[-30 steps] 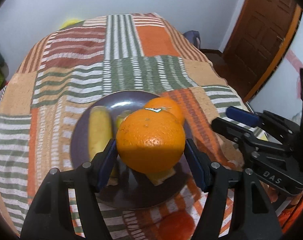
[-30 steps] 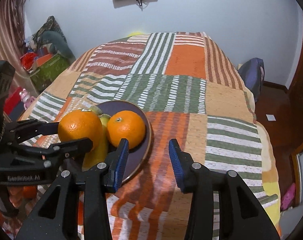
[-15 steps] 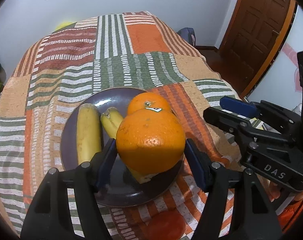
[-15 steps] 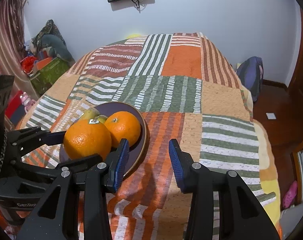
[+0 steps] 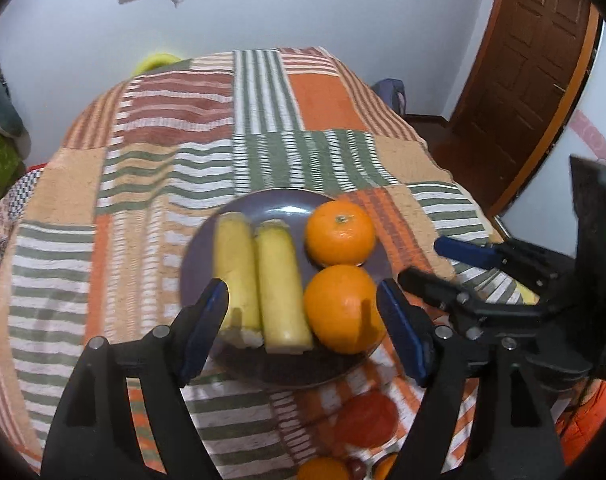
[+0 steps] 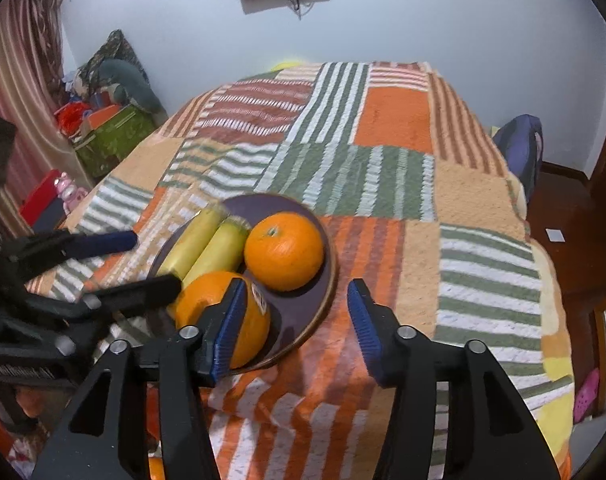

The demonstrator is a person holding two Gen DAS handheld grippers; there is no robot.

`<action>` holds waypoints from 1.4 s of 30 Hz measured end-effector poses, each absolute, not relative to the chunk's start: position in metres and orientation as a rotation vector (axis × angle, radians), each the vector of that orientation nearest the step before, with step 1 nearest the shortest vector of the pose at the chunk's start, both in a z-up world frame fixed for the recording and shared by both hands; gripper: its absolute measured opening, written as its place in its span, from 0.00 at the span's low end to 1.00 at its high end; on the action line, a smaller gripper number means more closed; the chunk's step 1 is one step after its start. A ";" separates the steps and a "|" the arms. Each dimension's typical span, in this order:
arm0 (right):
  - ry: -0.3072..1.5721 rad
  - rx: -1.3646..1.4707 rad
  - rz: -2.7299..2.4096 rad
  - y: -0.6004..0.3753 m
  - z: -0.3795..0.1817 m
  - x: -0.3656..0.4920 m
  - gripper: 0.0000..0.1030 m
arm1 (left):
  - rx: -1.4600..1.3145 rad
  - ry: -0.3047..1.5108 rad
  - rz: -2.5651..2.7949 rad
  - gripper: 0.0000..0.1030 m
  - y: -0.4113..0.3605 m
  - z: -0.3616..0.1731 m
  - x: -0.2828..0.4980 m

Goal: Organize fruits
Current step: 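Open and withdraw both tools from the plate toward the red tomatoes, then grasp a red tomato with the right tool while the left tool grasps another tomato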

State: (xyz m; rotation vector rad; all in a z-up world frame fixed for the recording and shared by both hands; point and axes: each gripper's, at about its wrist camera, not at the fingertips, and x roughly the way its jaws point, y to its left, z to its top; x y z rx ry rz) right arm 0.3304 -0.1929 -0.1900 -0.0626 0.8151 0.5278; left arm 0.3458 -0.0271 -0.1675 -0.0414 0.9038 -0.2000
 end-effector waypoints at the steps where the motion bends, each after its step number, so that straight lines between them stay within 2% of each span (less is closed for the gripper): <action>1: 0.831 -0.084 0.529 -0.187 -0.196 0.329 0.48 | -0.042 0.903 -0.195 0.74 -0.023 -0.166 0.343; 3: 0.845 -0.107 0.528 -0.180 -0.204 0.327 0.48 | -0.042 0.900 -0.183 0.74 -0.015 -0.164 0.335; 5: 0.836 -0.100 0.521 -0.179 -0.203 0.325 0.52 | -0.039 0.894 -0.172 0.74 -0.008 -0.160 0.328; 20: 0.791 -0.081 0.537 -0.177 -0.167 0.269 0.52 | -0.038 0.866 -0.115 0.74 0.039 -0.143 0.254; 30: 0.824 -0.058 0.537 -0.173 -0.178 0.232 0.53 | -0.038 0.933 -0.091 0.74 0.058 -0.170 0.208; 42: 0.921 -0.054 0.543 -0.156 -0.215 0.232 0.53 | -0.067 1.008 -0.096 0.74 0.064 -0.214 0.198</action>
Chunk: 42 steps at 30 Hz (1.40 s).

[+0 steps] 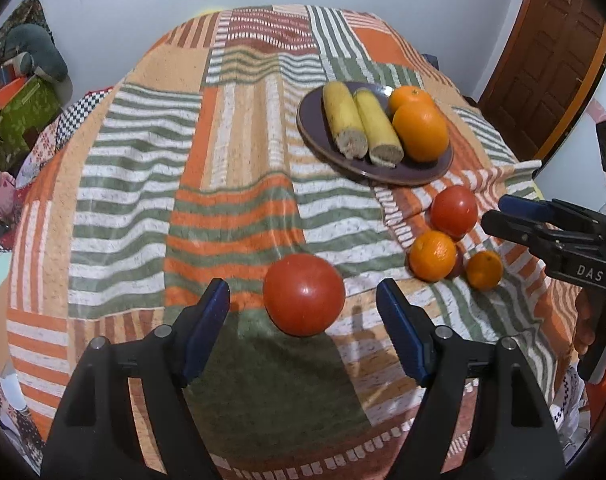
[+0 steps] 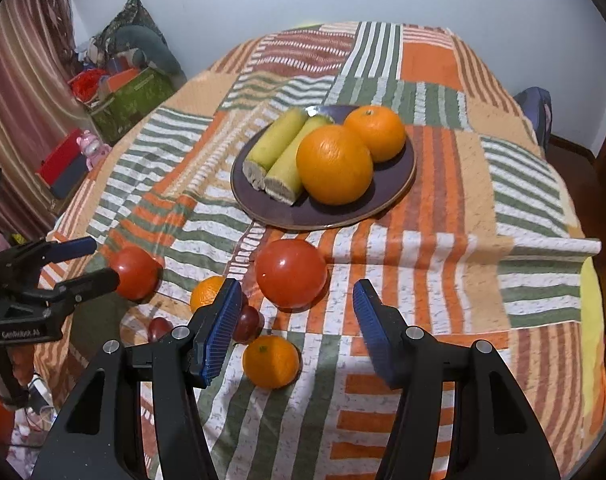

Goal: Organize fruits
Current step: 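Grasp a red tomato with the right tool while the left tool grasps another tomato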

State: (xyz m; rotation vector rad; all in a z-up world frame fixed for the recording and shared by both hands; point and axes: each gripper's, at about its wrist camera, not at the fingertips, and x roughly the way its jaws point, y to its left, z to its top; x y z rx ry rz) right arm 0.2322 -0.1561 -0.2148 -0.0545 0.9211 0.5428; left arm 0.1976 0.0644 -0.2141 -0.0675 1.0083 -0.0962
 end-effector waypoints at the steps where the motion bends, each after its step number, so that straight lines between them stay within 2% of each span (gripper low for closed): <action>1: 0.925 -0.055 0.544 -0.154 -0.217 0.233 0.53 | -0.067 1.012 -0.097 0.73 0.064 -0.217 0.198; 8: 0.950 -0.066 0.553 -0.141 -0.231 0.243 0.53 | -0.089 1.048 -0.104 0.58 0.067 -0.234 0.205; 14: 0.958 -0.060 0.551 -0.138 -0.237 0.249 0.53 | -0.116 1.043 -0.125 0.49 0.068 -0.237 0.206; 17: 0.963 -0.060 0.552 -0.138 -0.240 0.251 0.52 | -0.105 1.038 -0.118 0.49 0.066 -0.237 0.206; 21: 0.965 -0.066 0.543 -0.139 -0.241 0.253 0.45 | -0.107 1.038 -0.115 0.48 0.066 -0.236 0.207; 31: 0.957 -0.037 0.554 -0.146 -0.233 0.251 0.44 | -0.095 1.007 -0.122 0.48 0.062 -0.218 0.204; 42: 0.851 -0.019 0.530 -0.162 -0.191 0.253 0.44 | -0.084 0.920 -0.146 0.48 0.051 -0.181 0.224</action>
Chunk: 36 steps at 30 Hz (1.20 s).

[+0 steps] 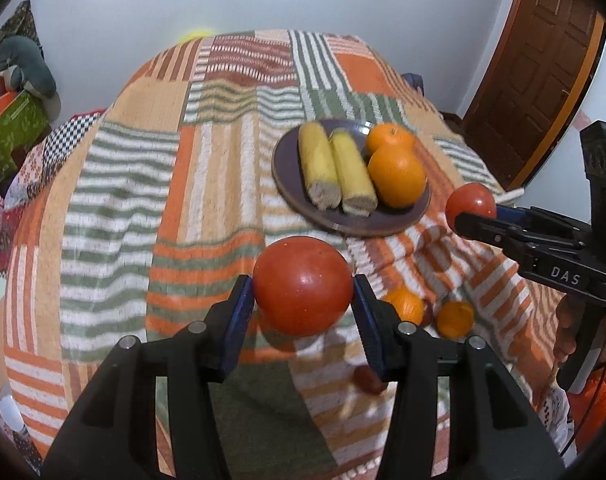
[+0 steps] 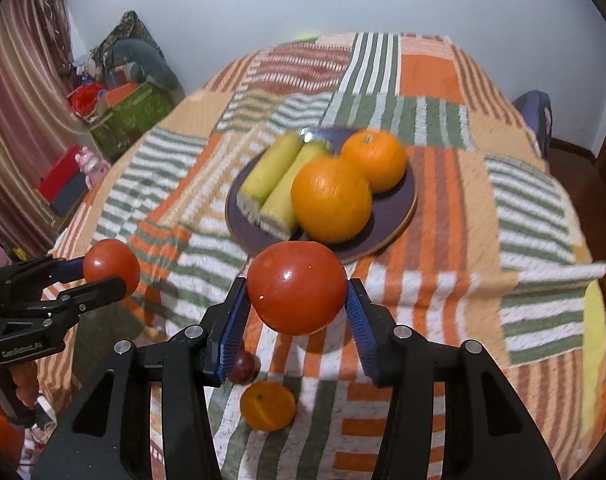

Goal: Organize fruits
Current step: 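Grasp a red tomato with the right tool while the left tool grasps another tomato, then carry both tomatoes onto the purple plate and release them from both tools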

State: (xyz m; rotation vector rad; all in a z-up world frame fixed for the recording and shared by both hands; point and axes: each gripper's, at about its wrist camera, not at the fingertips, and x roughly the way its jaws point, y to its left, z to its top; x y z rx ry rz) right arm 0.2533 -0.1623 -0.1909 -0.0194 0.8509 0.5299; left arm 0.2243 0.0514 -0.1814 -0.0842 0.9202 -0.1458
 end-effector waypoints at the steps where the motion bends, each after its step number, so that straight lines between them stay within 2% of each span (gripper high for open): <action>1: 0.842 -0.018 0.528 -0.164 -0.188 0.254 0.44 | -0.084 0.911 -0.148 0.48 0.050 -0.178 0.228; 18: 0.712 -0.037 0.512 -0.163 -0.144 0.302 0.44 | -0.055 0.816 -0.173 0.48 0.028 -0.140 0.299; 36: 0.789 -0.056 0.505 -0.136 -0.178 0.387 0.44 | -0.034 0.882 -0.172 0.48 0.013 -0.186 0.395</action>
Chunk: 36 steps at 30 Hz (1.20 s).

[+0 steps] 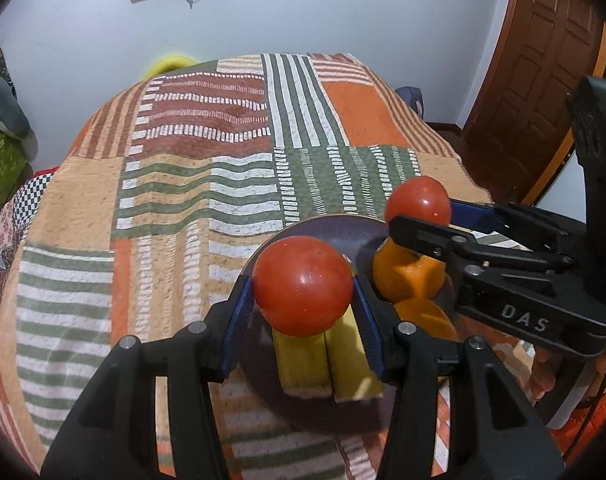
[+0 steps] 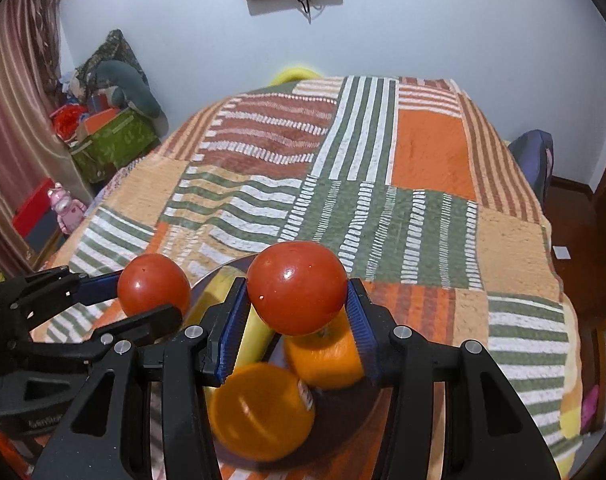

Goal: Organize fruits
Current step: 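Carry both tomatoes onto the purple plate and release them from both tools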

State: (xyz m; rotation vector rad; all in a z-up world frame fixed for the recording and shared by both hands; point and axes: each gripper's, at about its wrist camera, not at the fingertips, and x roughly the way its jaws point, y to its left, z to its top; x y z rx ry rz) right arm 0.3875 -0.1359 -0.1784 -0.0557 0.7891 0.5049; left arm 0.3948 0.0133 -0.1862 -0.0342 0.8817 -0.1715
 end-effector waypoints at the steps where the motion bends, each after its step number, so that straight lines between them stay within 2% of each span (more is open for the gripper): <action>1: 0.793 -0.058 0.504 -0.135 -0.180 0.391 0.44 | -0.034 0.884 -0.171 0.48 0.013 -0.188 0.398; 19: 0.872 -0.058 0.530 -0.126 -0.206 0.420 0.44 | 0.016 0.877 -0.164 0.49 0.006 -0.202 0.414; 22: 0.877 -0.071 0.533 -0.125 -0.204 0.419 0.45 | -0.007 0.890 -0.171 0.53 0.008 -0.204 0.414; 24: 0.877 -0.081 0.532 -0.125 -0.203 0.417 0.49 | -0.034 0.902 -0.176 0.55 0.010 -0.205 0.415; 27: 0.857 -0.077 0.517 -0.129 -0.198 0.412 0.52 | -0.069 0.913 -0.181 0.55 0.011 -0.204 0.414; 36: 0.804 -0.075 0.496 -0.140 -0.172 0.380 0.52 | -0.071 0.875 -0.180 0.55 0.011 -0.179 0.383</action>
